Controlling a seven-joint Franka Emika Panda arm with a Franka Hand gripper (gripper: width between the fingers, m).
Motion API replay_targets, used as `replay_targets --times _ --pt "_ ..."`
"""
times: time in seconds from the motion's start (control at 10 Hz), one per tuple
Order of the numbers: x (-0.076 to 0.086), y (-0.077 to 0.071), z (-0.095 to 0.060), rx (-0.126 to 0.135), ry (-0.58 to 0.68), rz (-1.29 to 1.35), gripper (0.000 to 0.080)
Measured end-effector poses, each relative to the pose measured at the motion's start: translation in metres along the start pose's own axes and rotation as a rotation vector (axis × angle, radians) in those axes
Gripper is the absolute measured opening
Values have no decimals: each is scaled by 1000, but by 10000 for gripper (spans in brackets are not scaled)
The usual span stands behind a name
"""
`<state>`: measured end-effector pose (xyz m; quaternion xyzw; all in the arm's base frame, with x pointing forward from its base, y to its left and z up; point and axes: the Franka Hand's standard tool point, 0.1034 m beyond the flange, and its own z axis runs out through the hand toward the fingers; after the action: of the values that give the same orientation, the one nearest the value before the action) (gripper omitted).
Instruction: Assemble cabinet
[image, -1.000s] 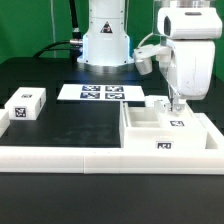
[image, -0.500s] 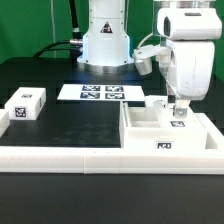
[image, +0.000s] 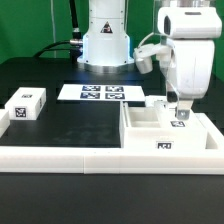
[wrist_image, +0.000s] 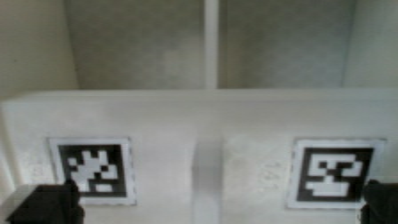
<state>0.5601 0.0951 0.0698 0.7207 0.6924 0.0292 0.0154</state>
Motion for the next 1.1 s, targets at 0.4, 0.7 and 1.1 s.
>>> replay_targets --times 0.4,0.7,1.1 --pt "5 -76 -23 7 -18 12 797" --pt "4 -69 -21 6 -16 18 797" --pt "4 -103 -5 -1 11 22 797"
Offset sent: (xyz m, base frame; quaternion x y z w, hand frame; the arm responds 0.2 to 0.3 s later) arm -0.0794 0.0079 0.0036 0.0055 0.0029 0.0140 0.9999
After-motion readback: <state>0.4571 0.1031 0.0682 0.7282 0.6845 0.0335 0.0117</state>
